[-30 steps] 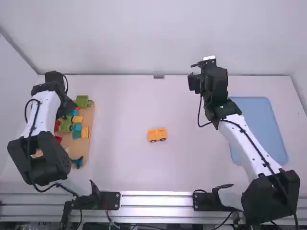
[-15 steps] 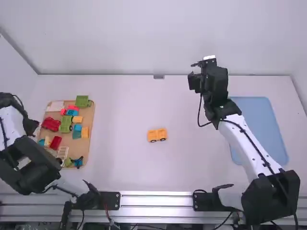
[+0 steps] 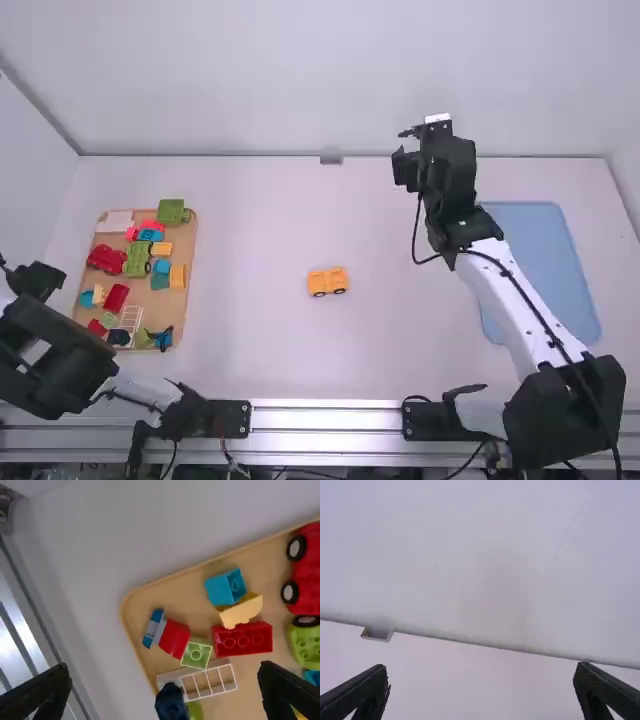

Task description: Assemble lego blocks to make yellow taxi

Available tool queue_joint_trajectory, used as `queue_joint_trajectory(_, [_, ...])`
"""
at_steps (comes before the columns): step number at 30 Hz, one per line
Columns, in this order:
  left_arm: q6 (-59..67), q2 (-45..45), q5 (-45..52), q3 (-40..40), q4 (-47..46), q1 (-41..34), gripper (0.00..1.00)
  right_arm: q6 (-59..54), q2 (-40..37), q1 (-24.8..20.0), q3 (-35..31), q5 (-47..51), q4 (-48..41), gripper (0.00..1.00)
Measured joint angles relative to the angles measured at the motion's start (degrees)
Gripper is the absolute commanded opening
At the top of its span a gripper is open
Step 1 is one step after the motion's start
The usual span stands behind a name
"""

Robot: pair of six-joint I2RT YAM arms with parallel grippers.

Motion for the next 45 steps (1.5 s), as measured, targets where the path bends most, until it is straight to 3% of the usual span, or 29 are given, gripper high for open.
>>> queue_joint_trajectory(11, [21.64,0.00,10.78,0.00,-1.31,-1.88,0.99,0.02,0.00,-0.02,0.00,-0.04,0.02,0.99])
queue_joint_trajectory(22, [32.09,6.51,8.68,0.00,-3.85,-7.50,0.98,0.00,0.00,-0.02,0.00,0.00,0.11,0.99])
queue_joint_trajectory(24, [33.16,7.08,6.82,-0.02,-3.76,-8.68,0.83,0.00,0.00,-0.02,0.00,-0.02,0.11,0.99])
queue_joint_trajectory(28, [34.40,7.10,5.35,-0.02,-4.46,-9.42,0.68,0.00,0.00,-0.02,0.00,-0.02,0.11,0.99])
queue_joint_trajectory(33, [35.85,7.08,2.84,0.00,-3.96,-9.49,0.62,0.04,0.00,-0.02,0.00,-0.04,0.11,0.99])
queue_joint_trajectory(45, [39.89,7.10,1.73,-8.04,9.84,-9.11,0.51,0.02,0.00,-0.02,0.00,-0.02,0.02,0.99])
